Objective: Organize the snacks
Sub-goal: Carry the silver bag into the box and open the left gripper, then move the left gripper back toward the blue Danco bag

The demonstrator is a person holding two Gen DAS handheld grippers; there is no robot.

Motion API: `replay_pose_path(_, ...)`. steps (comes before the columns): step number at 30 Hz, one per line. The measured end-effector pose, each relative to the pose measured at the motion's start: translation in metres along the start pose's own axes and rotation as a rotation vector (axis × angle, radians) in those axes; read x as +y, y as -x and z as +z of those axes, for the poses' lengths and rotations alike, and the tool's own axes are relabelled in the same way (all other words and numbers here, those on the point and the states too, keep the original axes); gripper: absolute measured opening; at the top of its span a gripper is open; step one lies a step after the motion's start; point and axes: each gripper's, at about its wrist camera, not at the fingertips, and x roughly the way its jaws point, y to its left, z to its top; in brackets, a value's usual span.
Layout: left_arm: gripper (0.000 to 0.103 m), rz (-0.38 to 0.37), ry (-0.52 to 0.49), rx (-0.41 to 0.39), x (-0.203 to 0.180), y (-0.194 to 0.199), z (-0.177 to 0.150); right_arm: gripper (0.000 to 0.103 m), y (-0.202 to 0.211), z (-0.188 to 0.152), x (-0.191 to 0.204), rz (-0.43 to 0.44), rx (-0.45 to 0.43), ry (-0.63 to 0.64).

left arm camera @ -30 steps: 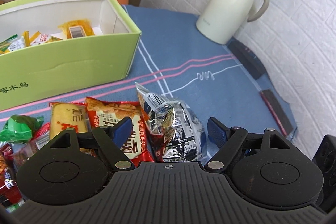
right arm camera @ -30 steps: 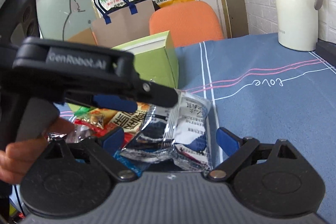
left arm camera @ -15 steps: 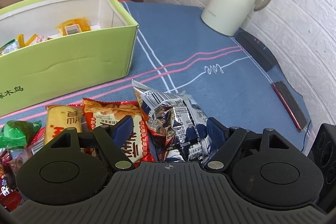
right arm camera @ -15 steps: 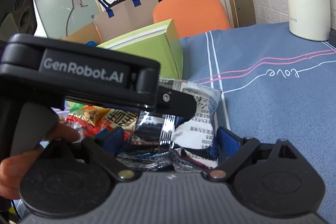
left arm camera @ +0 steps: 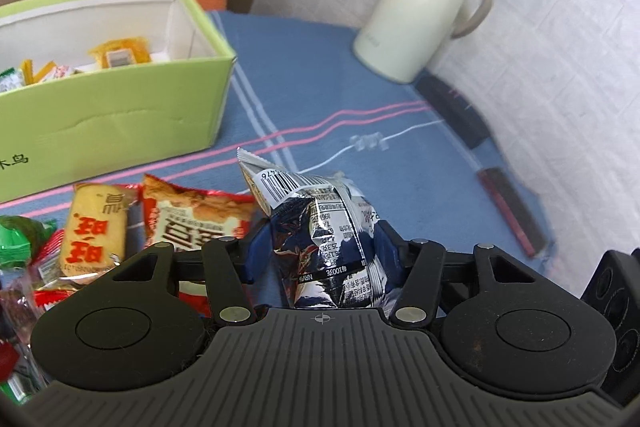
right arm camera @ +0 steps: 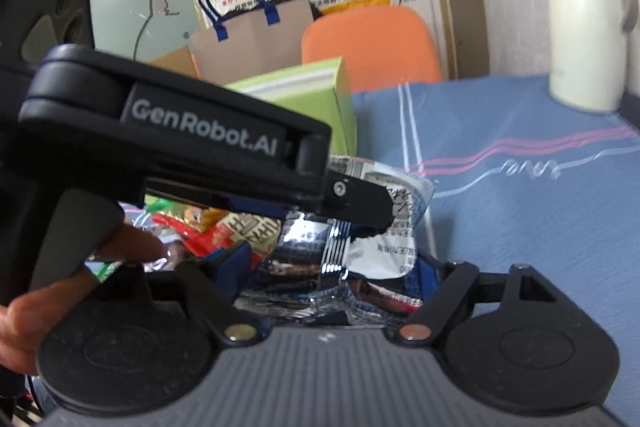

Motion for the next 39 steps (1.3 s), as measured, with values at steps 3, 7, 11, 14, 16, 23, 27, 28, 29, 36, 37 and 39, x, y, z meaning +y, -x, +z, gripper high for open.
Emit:
replay_pose_path(3,0.038,-0.031,0.002,-0.043,-0.005,0.015,0.003,0.082,0.012,0.009,0.009,-0.024,-0.034,0.037)
replay_pose_path(7,0.039,-0.044,0.028,-0.089,0.003,0.036,0.005,0.082,0.013,0.019,0.025,-0.015,-0.039,0.087)
replay_pose_path(11,0.039,-0.017,0.084,-0.140,0.030,0.061,0.010,0.083,-0.003,0.036,0.050,0.043,-0.034,0.145)
replay_pose_path(14,0.039,0.023,0.112,-0.198,0.053,0.083,0.023,0.084,-0.023,0.056,0.076,0.095,-0.043,0.209)
replay_pose_path(16,0.040,0.059,0.130,-0.232,0.071,0.096,0.037,0.084,-0.042,0.074,0.093,0.130,-0.046,0.253)
replay_pose_path(23,0.040,0.107,0.192,-0.264,0.122,0.091,0.109,0.084,-0.118,0.134,0.121,0.144,-0.024,0.344)
replay_pose_path(27,0.040,0.129,0.201,-0.234,0.139,0.066,0.133,0.084,-0.149,0.150,0.111,0.137,0.031,0.330)
replay_pose_path(28,0.040,0.137,0.198,-0.223,0.142,0.058,0.135,0.084,-0.157,0.150,0.110,0.132,0.045,0.329)
replay_pose_path(29,0.041,0.142,0.198,-0.210,0.146,0.051,0.137,0.084,-0.164,0.148,0.107,0.126,0.059,0.329)
replay_pose_path(36,0.052,0.194,0.208,-0.236,0.161,0.048,0.132,0.093,-0.140,0.143,0.079,0.091,-0.011,0.279)
replay_pose_path(37,0.056,0.187,0.204,-0.253,0.160,0.055,0.127,0.093,-0.128,0.141,0.075,0.086,-0.030,0.274)
replay_pose_path(39,0.061,0.181,0.196,-0.276,0.152,0.070,0.115,0.093,-0.105,0.133,0.067,0.071,-0.057,0.260)
